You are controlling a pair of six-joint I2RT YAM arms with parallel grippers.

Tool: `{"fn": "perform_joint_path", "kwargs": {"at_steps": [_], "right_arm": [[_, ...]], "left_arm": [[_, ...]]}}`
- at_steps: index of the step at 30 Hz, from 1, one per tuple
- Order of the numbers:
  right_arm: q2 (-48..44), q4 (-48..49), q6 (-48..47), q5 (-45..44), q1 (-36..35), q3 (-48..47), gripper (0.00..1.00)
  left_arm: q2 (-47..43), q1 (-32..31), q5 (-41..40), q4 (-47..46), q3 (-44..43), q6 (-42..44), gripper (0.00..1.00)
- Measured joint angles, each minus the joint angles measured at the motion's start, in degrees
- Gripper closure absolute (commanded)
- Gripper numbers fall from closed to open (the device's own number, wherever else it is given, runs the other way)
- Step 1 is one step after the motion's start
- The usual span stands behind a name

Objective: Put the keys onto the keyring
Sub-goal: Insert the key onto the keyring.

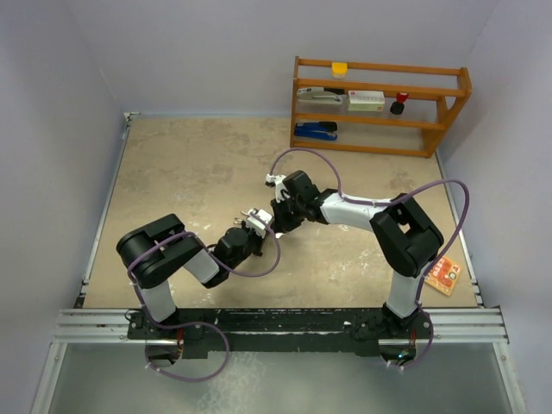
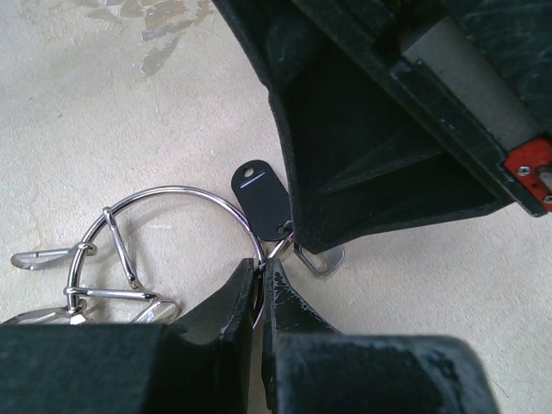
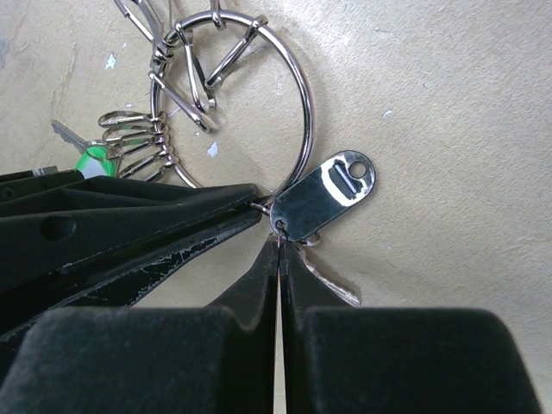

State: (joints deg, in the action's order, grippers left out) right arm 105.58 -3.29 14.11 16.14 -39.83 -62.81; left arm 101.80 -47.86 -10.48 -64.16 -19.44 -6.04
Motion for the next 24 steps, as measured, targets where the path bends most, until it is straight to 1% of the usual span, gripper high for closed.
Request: {"fn": "perform_joint_path", "kwargs": {"at_steps": [24], "right_arm": [[0.0, -3.7, 3.0, -1.5, 0.0, -2.2, 1.00]], "left_arm": [[0.0, -2.6, -5.2, 4.6, -2.9, 2.4, 1.00]]}}
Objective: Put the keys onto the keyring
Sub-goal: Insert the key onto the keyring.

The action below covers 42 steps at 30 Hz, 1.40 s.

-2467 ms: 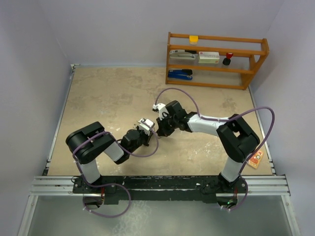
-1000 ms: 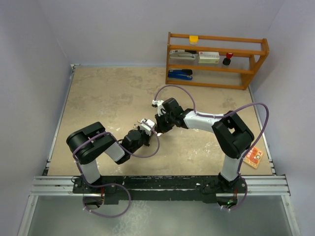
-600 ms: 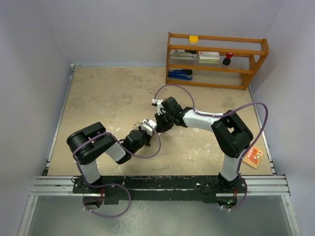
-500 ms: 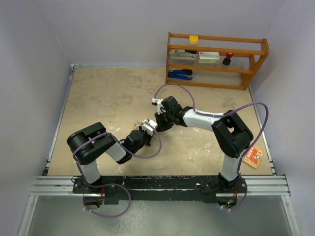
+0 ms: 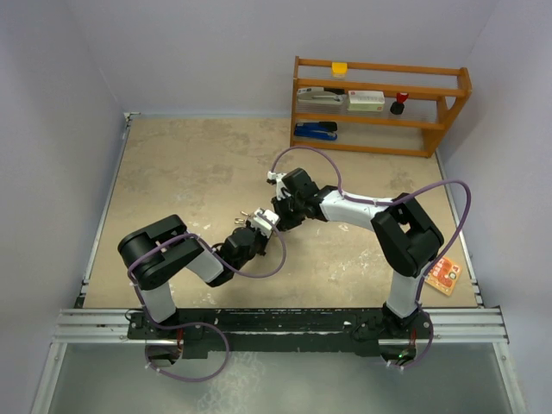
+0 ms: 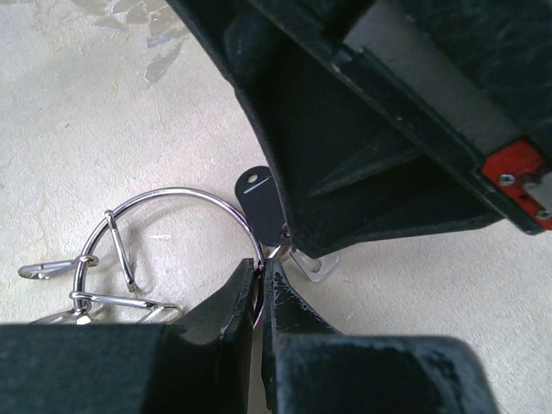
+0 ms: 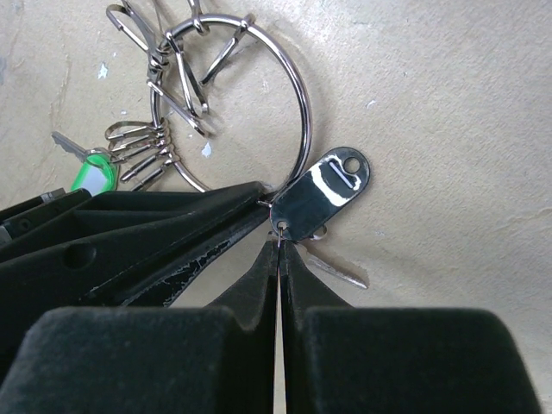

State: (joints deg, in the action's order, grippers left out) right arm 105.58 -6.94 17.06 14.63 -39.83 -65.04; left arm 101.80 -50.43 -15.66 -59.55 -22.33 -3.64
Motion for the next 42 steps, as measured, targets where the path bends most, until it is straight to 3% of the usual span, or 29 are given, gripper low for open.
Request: {"fn": "perform_joint_path", "kwargs": {"at_steps": [42], "right_arm": [[1.0, -3.1, 2.1, -0.2, 0.0, -2.8, 1.00]], "left_arm": [[0.5, -1.1, -2.8, 1.6, -1.5, 0.3, 1.00]]}}
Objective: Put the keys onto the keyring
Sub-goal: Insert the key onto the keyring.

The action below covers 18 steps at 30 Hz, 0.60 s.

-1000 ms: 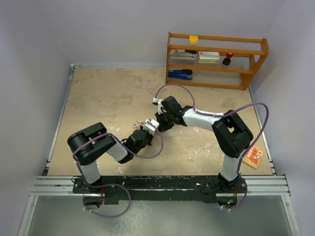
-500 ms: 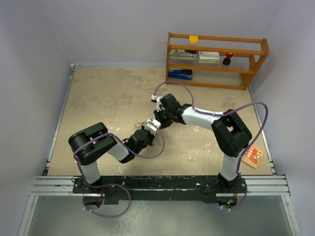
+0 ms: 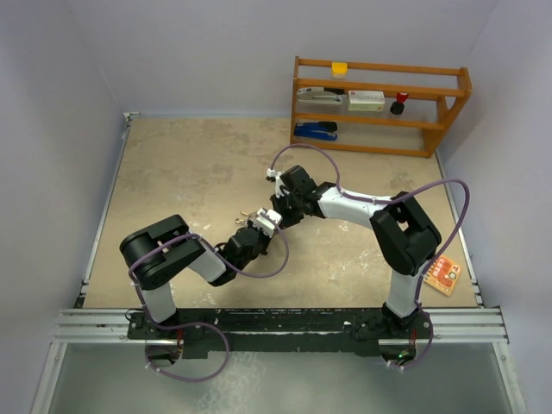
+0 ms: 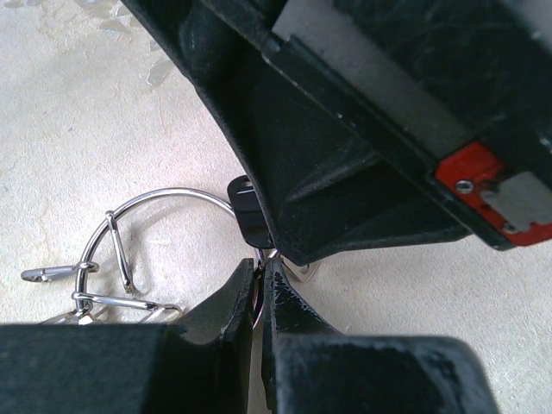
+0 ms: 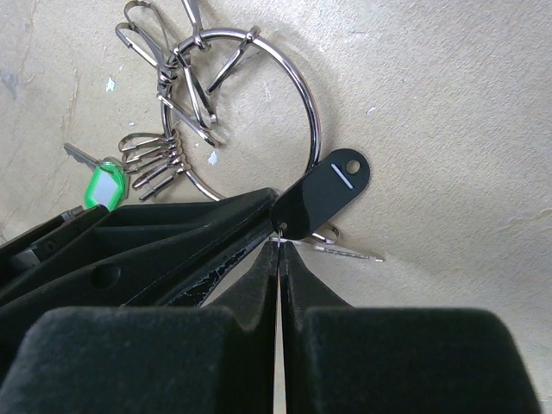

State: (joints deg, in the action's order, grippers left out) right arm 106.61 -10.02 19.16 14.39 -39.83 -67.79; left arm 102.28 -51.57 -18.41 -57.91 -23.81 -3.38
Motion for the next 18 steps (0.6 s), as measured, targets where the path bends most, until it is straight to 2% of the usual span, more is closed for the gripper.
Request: {"fn": "perform_joint_path", "kwargs": {"at_steps": [18], "right_arm": [[2.5, 0.0, 1.5, 0.0, 0.0, 0.0, 1.00]], "left_arm": [[0.0, 0.0, -0.3, 0.2, -0.1, 0.0, 1.00]]}}
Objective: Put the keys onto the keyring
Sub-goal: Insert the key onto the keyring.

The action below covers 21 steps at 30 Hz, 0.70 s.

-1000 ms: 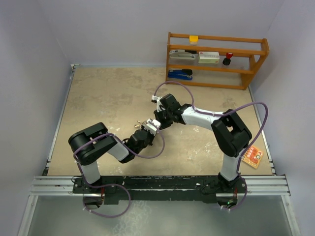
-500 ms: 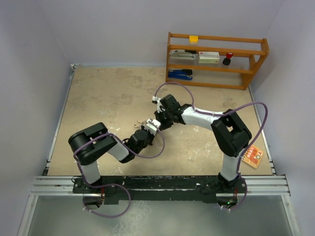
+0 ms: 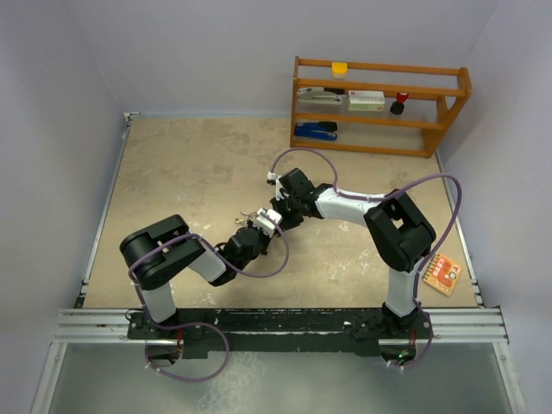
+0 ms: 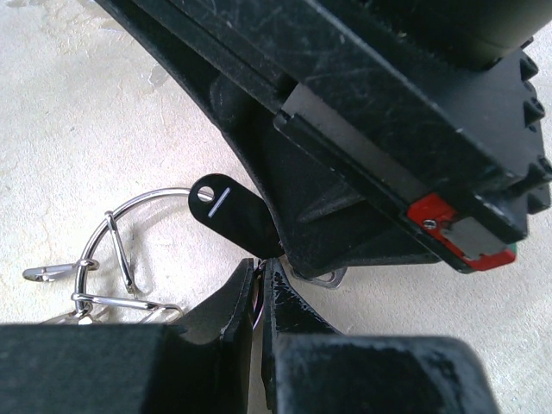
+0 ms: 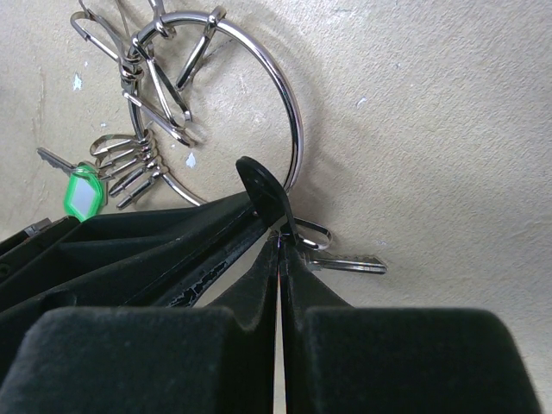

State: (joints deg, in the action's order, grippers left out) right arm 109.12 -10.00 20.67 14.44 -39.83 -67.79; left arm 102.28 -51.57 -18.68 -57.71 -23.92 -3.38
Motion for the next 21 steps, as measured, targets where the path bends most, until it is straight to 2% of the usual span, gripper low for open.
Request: {"fn": "perform_joint_path", "kwargs": {"at_steps": [21], "right_arm": [[-3.6, -0.5, 0.2, -0.5, 0.0, 0.3, 1.00]], "left_arm": [[0.1, 0.0, -0.5, 0.6, -0.5, 0.0, 1.00]]}}
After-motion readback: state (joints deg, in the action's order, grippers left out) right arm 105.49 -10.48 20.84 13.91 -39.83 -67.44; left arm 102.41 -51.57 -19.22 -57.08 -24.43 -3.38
